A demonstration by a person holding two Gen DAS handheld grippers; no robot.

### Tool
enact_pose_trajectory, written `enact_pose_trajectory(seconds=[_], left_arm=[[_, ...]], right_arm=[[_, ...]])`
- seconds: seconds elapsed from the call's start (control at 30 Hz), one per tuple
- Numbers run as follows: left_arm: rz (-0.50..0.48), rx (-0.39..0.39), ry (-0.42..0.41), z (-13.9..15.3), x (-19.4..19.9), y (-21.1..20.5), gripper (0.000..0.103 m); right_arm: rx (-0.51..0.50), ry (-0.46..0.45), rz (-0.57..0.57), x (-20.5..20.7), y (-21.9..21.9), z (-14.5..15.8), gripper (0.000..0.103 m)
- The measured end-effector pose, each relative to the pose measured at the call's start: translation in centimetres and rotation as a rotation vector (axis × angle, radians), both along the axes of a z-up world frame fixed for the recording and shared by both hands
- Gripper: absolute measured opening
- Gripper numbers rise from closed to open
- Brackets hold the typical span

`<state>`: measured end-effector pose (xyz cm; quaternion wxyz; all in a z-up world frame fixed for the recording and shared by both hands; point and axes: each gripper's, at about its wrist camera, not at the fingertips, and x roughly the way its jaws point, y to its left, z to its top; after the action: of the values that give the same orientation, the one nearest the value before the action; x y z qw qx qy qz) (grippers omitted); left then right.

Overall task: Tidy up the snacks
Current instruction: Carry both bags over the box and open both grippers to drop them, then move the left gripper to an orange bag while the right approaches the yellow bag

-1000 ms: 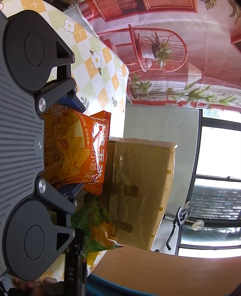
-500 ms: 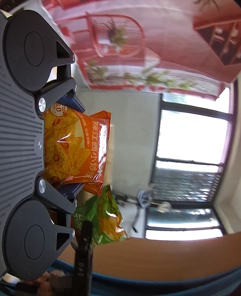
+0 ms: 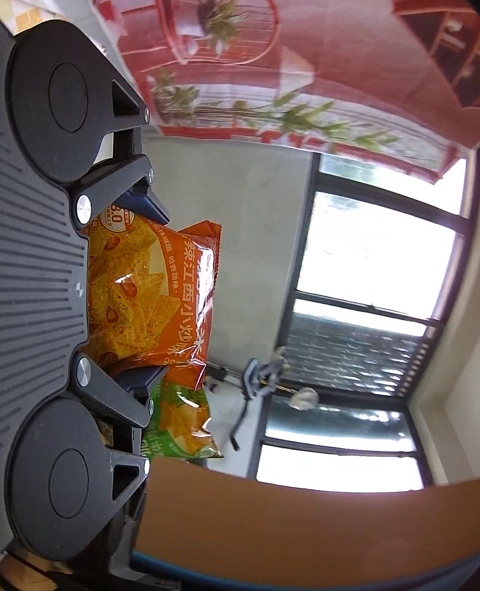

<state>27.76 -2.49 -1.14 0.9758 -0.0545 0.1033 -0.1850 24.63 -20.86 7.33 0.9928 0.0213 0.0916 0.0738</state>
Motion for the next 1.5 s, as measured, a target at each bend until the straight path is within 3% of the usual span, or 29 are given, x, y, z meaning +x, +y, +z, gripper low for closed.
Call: enact_pose_trajectory(seconds=[0.2, 0.5, 0.7, 1.27, 1.5], left_arm=[[0.016, 0.032, 0.082, -1.9, 3.6, 0.0, 0.081], [0.011, 0.141, 0.157, -2.7, 6.0, -0.3, 0.085], [0.022, 0.166, 0.145, -1.9, 5.2, 0.6, 0.086], [0.065, 0.119, 0.188, 0.7, -1.3, 5.6, 0.085], [0.063, 0.128, 0.214, 0.1, -4.0, 7.8, 0.085]], right_arm=[[0.022, 0.126, -0.017, 3.4, -0.6, -2.9, 0.069], [0.047, 0.246, -0.017, 4.8, -1.7, -6.2, 0.072], [0.011, 0.257, -0.034, 4.3, -1.0, -6.3, 0.086], [0.0, 0.166, -0.025, -3.3, -0.7, -3.6, 0.086], [0.033, 0.152, -0.044, -7.2, -2.1, -4.1, 0.086]])
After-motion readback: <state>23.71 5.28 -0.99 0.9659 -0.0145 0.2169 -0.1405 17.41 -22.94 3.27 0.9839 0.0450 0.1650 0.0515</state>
